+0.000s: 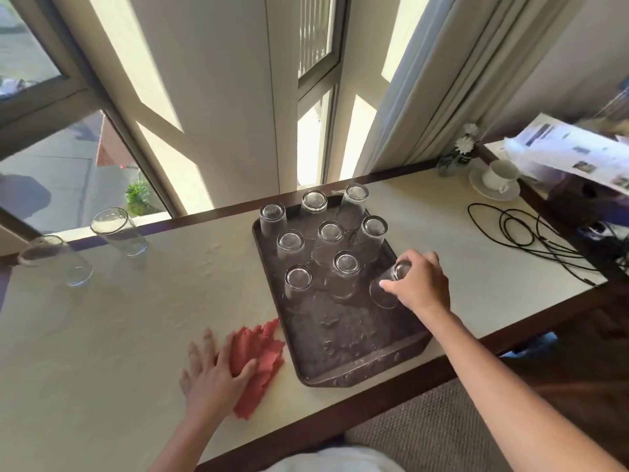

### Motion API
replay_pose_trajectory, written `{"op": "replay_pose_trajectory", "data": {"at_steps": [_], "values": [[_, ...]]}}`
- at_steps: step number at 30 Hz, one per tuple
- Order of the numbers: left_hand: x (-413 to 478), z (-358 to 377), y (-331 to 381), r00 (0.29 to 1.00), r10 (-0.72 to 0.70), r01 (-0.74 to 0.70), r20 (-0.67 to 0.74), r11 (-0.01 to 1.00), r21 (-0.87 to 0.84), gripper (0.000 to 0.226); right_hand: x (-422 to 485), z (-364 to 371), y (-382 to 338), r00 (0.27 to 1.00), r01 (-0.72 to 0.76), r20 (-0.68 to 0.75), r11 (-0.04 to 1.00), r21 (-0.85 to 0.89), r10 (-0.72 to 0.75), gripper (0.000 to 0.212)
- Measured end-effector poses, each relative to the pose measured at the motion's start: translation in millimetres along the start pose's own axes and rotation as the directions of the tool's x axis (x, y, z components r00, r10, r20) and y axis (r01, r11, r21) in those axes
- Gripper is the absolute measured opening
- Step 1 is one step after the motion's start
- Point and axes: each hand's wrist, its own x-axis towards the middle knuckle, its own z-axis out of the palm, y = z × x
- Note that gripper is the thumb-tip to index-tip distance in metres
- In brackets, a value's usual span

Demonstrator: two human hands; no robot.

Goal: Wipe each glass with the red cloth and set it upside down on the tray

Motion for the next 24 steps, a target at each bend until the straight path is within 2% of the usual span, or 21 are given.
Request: {"op": "replay_pose_trajectory", "data": {"at_steps": [7,10,13,16,18,20,22,24], "values": [[0,0,-7,1.0,0.019,-0.019,0.0,1.0,-0.018,0.076,33,22,-7,1.0,-0.019,-0.005,0.999,-0.028,0.019,0.049],[-1,-3,-11,0.999,0.045,-0.045,0.001,0.998,-0.035,0.076,28,34,-1,0.999,-0.025,-0.036,0.999,0.042,0.027,0.054],[-2,-2,-16,0.997,0.07,-0.071,-0.019,0.996,-0.051,0.076,15,42,5,0.997,0.001,-0.082,0.99,0.143,0.01,0.072],[-3,3,-25,0.992,0.108,-0.115,-0.066,0.988,-0.099,0.072,-13,45,5,0.991,-0.051,-0.104,0.963,0.265,0.081,0.083],[-5,4,-33,0.987,0.134,-0.146,-0.093,0.978,-0.147,0.069,-40,49,1,0.979,-0.069,-0.161,0.946,0.317,0.125,0.073],[-13,4,-42,0.982,0.137,-0.157,-0.132,0.975,-0.158,0.069,-68,55,-8,0.969,-0.005,-0.23,0.938,0.347,0.09,0.054],[-24,6,-56,0.971,0.097,-0.13,-0.217,0.981,-0.147,0.076,-94,66,-22,0.97,0.118,-0.24,0.924,0.363,-0.03,0.035],[-36,9,-77,0.96,0.022,-0.059,-0.281,0.991,-0.124,0.08,-119,80,-39,0.959,0.271,-0.171,0.903,0.335,-0.224,0.022]]}}
